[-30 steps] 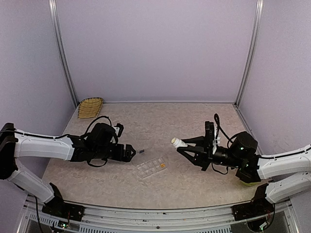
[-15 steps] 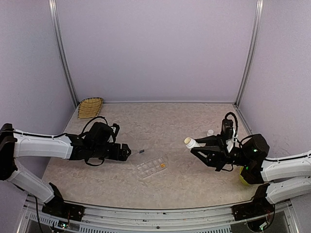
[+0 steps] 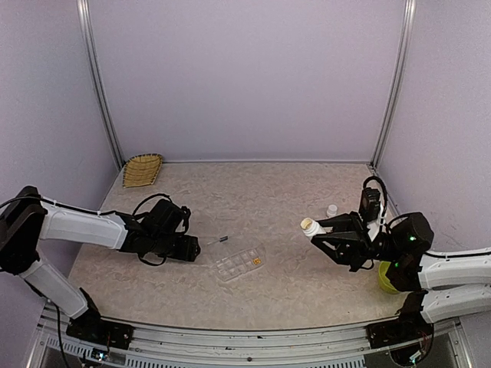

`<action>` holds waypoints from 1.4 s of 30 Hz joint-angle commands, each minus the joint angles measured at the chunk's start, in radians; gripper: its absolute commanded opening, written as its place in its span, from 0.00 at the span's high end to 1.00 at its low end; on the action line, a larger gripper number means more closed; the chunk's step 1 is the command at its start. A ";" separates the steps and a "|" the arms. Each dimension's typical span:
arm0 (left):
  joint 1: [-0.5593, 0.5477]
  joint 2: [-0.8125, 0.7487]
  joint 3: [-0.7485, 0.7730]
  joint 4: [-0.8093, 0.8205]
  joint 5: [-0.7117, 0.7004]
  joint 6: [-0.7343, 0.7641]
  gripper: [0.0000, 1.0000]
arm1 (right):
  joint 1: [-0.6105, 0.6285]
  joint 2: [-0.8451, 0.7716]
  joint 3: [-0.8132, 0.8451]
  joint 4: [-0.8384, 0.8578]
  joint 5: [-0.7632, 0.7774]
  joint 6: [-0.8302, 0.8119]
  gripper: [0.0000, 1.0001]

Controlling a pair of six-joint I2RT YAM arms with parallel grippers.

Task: Sort the pills into containers
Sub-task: Pick up the lid of the pill bottle from the center of the board.

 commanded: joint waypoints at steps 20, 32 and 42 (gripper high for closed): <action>-0.002 0.149 0.112 -0.007 -0.071 0.066 0.57 | -0.018 -0.058 -0.004 -0.100 0.000 -0.018 0.99; -0.011 0.178 0.130 -0.016 -0.069 0.072 0.59 | -0.022 -0.065 0.011 -0.145 0.005 -0.033 0.99; -0.021 0.190 0.137 -0.012 -0.065 0.069 0.66 | -0.026 -0.061 0.007 -0.147 0.007 -0.031 0.99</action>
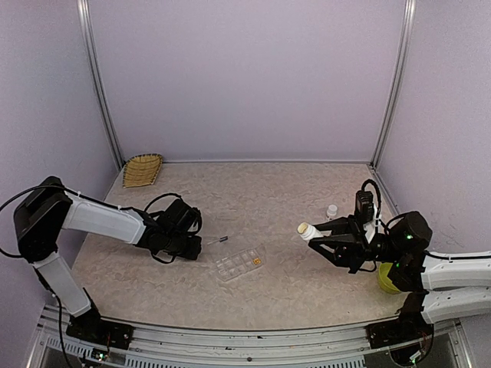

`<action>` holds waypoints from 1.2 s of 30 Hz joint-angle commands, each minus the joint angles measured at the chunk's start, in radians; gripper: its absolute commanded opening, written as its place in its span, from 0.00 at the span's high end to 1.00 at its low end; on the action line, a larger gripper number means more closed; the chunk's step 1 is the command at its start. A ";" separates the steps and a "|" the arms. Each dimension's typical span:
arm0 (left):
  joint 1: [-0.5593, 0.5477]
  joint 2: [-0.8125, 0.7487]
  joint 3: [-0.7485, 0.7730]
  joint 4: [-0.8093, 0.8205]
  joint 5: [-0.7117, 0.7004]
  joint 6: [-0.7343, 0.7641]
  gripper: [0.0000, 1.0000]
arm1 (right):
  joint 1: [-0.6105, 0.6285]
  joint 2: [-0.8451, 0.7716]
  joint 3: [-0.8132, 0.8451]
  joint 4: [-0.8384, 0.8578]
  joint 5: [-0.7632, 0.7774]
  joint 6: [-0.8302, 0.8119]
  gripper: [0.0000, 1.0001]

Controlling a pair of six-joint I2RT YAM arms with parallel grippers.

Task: Sort the pills into containers
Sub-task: Pick up the lid of the pill bottle from the center of the board.

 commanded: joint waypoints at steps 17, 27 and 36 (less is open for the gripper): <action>-0.021 -0.048 0.019 -0.014 -0.011 0.001 0.83 | -0.018 -0.003 0.004 0.001 0.003 0.000 0.99; -0.066 -0.326 0.020 0.018 0.200 0.048 0.85 | -0.017 0.024 0.018 0.017 -0.036 0.000 0.99; -0.113 -0.462 0.020 0.244 0.526 0.060 0.83 | -0.013 0.128 0.050 0.130 -0.114 0.083 0.99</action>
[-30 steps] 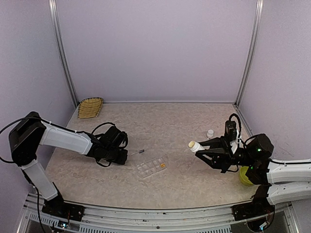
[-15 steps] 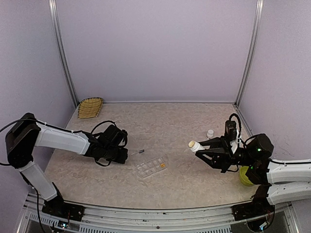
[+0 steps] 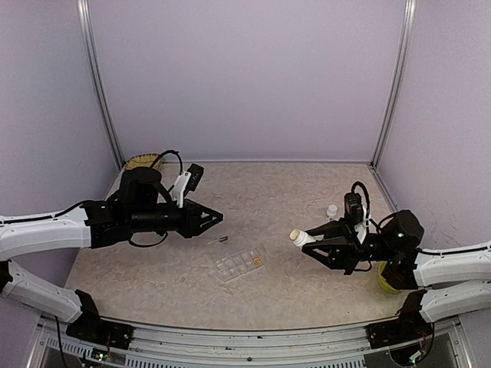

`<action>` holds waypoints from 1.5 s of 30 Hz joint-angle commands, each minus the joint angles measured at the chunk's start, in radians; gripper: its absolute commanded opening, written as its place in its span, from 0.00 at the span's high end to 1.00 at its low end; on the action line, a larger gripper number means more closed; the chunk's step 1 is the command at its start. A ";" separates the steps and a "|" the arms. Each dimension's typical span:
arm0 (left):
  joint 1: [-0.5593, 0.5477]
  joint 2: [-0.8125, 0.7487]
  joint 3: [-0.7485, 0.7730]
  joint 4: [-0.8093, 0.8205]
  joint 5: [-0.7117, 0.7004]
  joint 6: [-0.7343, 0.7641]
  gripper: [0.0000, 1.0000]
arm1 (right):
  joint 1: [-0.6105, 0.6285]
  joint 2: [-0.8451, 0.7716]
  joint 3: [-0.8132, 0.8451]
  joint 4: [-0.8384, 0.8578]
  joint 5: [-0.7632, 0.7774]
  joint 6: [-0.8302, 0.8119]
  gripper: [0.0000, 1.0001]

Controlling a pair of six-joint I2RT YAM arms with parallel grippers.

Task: Sort the pills into containers
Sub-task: Pick up the lid of the pill bottle from the center of the board, then close the lid of the pill bottle.

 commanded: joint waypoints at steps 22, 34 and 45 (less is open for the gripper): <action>-0.212 0.118 0.136 0.393 0.261 -0.105 0.82 | 0.064 0.167 0.111 0.048 0.062 -0.019 0.98; -0.247 0.166 0.181 0.402 0.308 -0.105 0.81 | 0.065 0.147 0.108 0.021 0.092 -0.032 0.98; -0.254 0.194 0.202 0.377 0.287 -0.094 0.81 | 0.066 0.152 0.123 -0.004 0.094 -0.038 0.98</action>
